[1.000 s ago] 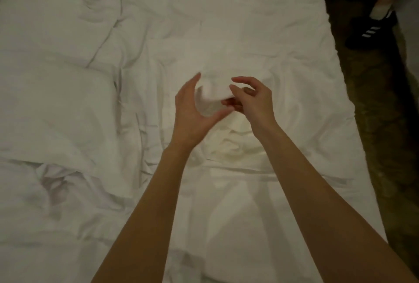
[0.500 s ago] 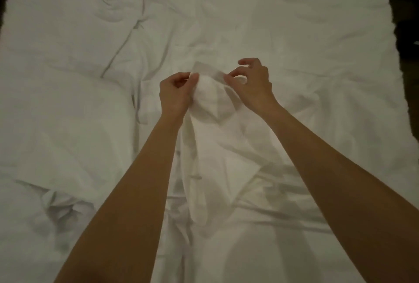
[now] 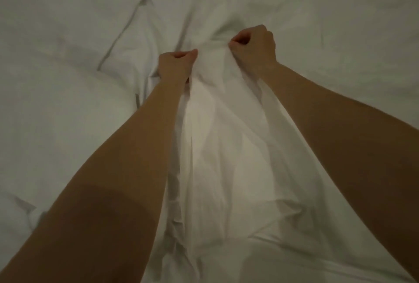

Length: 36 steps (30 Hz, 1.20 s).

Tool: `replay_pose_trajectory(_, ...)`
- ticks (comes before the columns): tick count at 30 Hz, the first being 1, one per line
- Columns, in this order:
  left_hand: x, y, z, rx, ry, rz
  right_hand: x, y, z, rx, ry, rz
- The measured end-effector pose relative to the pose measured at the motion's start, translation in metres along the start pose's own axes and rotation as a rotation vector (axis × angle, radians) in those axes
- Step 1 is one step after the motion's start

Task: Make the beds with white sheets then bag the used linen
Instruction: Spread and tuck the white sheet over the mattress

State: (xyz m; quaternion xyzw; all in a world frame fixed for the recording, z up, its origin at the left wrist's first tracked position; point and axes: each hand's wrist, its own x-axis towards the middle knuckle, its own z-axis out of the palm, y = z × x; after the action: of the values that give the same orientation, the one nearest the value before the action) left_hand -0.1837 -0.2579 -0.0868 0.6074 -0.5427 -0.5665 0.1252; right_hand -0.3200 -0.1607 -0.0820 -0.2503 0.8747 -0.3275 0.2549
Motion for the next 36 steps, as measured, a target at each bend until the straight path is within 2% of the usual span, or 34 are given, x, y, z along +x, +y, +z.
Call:
replay_pose_trajectory(6, 0.009, -0.007, -0.002, -0.092, -0.063, -0.093, 0.006, 0.008, 0.01, 0.011, 0.019, 0.018)
replay_pose_trajectory(11, -0.016, -0.004, -0.01, -0.101, -0.187, -0.139, -0.019, 0.005, 0.011, -0.097, 0.098, -0.104)
replay_pose_trajectory(14, -0.049, -0.025, -0.026, -0.067, -0.244, -0.109, -0.058, 0.011, 0.011, -0.092, 0.166, -0.234)
replay_pose_trajectory(18, -0.107, -0.051, -0.056, -0.122, -0.205, -0.03, -0.135, 0.029, 0.019, -0.07, 0.011, -0.265)
replay_pose_trajectory(21, -0.159, -0.068, -0.072, -0.037, -0.277, -0.066, -0.202, 0.043, 0.027, -0.105, -0.031, -0.314)
replay_pose_trajectory(25, -0.21, -0.107, -0.091, 0.324, -0.4, -0.123, -0.271, 0.056, 0.033, -0.137, -0.159, -0.218)
replay_pose_trajectory(27, -0.229, -0.121, -0.101, 0.428, -0.438, -0.133, -0.297, 0.061, 0.033, -0.117, -0.176, -0.176)
replay_pose_trajectory(30, -0.254, -0.136, -0.107, 0.412, -0.459, -0.152, -0.331, 0.07, 0.028, -0.017, -0.149, -0.118)
replay_pose_trajectory(33, -0.269, -0.15, -0.113, 0.416, -0.371, -0.084, -0.363, 0.08, 0.021, 0.167, -0.032, -0.031)
replay_pose_trajectory(36, -0.272, -0.16, -0.129, 0.309, -0.281, -0.041, -0.388, 0.09, 0.01, 0.327, 0.096, 0.111)
